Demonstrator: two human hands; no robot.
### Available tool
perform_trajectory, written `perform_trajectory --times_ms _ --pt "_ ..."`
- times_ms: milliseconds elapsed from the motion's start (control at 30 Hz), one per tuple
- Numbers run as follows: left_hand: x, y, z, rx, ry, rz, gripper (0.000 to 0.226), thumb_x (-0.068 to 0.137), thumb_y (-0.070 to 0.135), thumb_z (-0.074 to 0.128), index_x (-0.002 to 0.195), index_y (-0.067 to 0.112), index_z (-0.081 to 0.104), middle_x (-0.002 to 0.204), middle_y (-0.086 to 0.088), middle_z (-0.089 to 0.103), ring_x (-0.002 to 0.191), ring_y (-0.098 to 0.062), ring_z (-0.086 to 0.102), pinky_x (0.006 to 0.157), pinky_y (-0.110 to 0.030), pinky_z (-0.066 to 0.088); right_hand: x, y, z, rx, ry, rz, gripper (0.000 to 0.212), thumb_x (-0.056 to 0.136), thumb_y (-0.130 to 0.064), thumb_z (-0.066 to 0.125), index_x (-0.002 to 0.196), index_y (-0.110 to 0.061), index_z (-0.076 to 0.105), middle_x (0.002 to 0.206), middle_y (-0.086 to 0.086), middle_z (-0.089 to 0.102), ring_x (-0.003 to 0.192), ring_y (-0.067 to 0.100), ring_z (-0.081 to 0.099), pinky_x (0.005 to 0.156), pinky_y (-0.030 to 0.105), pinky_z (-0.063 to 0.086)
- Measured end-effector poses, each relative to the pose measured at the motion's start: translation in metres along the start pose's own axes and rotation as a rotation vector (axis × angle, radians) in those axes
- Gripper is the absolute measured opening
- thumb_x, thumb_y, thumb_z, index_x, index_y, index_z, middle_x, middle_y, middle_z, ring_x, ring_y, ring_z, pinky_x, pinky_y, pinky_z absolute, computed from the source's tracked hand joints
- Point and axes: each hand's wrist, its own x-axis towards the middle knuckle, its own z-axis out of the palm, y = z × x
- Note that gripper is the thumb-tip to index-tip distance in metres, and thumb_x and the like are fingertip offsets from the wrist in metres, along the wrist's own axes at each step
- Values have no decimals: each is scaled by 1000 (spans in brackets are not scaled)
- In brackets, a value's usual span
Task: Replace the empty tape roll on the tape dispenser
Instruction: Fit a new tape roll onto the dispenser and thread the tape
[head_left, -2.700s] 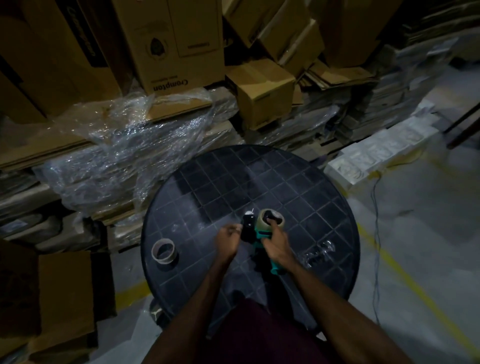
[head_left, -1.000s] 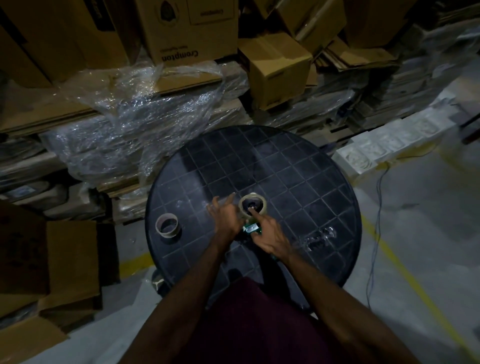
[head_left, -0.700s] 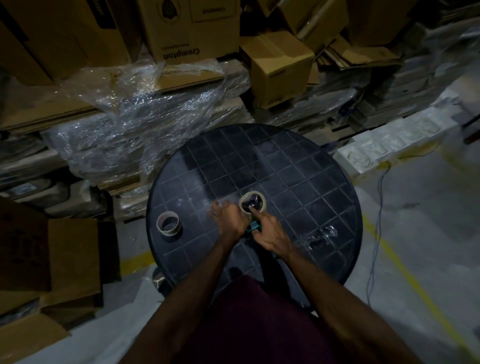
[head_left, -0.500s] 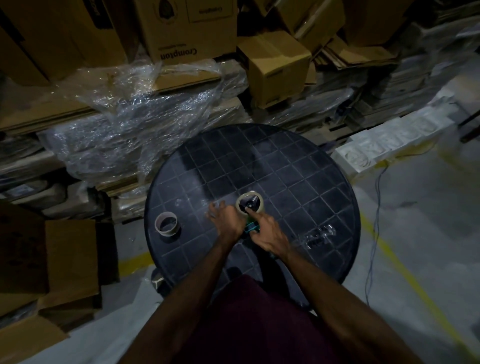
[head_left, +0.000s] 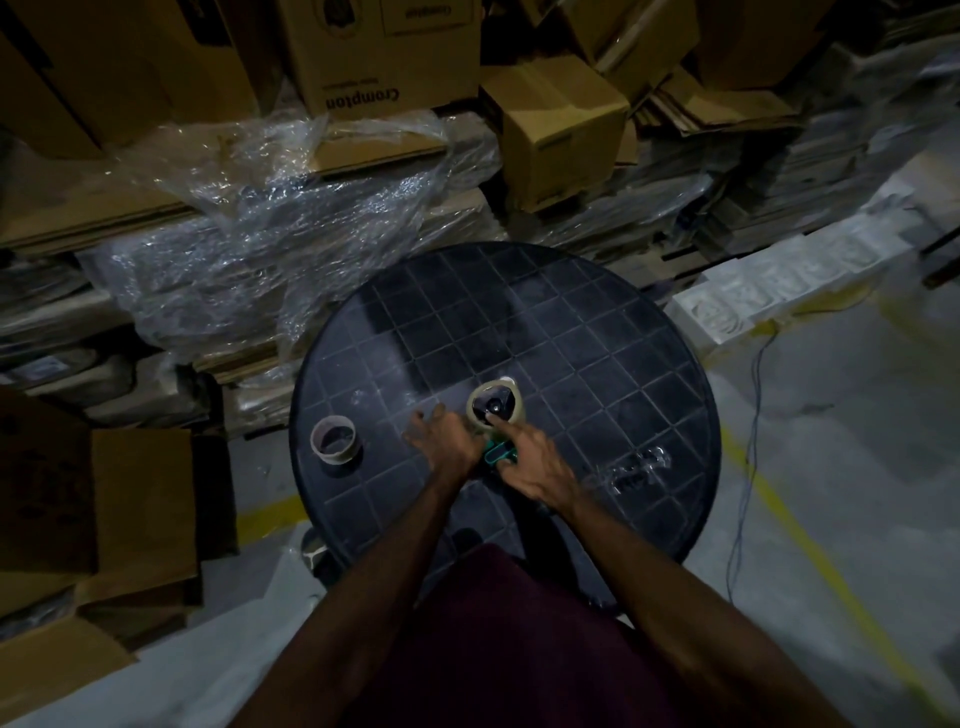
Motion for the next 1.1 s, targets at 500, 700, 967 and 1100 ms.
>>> perform_trajectory --times_ms 500,700,967,1100 --pt "4 -13 19 -22 22 -110 21 65 32 56 72 19 70 101 1 66 116 -35 44 102 -60 33 2 -3 8 14 -32 69 114 72 -21 71 156 -30 -6 130 15 41 105 36 59 86 44 55" --pt "9 -20 27 47 -34 -116 35 60 39 57 81 16 72 107 -3 67 119 -37 43 101 -63 33 1 -2 19 52 -82 160 135 61 -37 86 154 -31 -13 134 18 52 116 36 59 97 49 52" --pt "5 -15 21 112 -135 -56 37 78 44 65 101 15 70 142 -16 48 143 -46 21 111 -73 12 2 5 31 -249 -38 272 70 83 -62 64 126 -9 47 120 12 65 110 33 63 90 43 47" --pt "8 -18 26 130 -244 -48 60 76 62 66 112 14 66 149 -20 41 148 -46 8 109 -78 -2 -1 10 37 -434 -92 184 67 89 -71 45 119 -12 57 122 11 63 112 29 61 92 42 43"
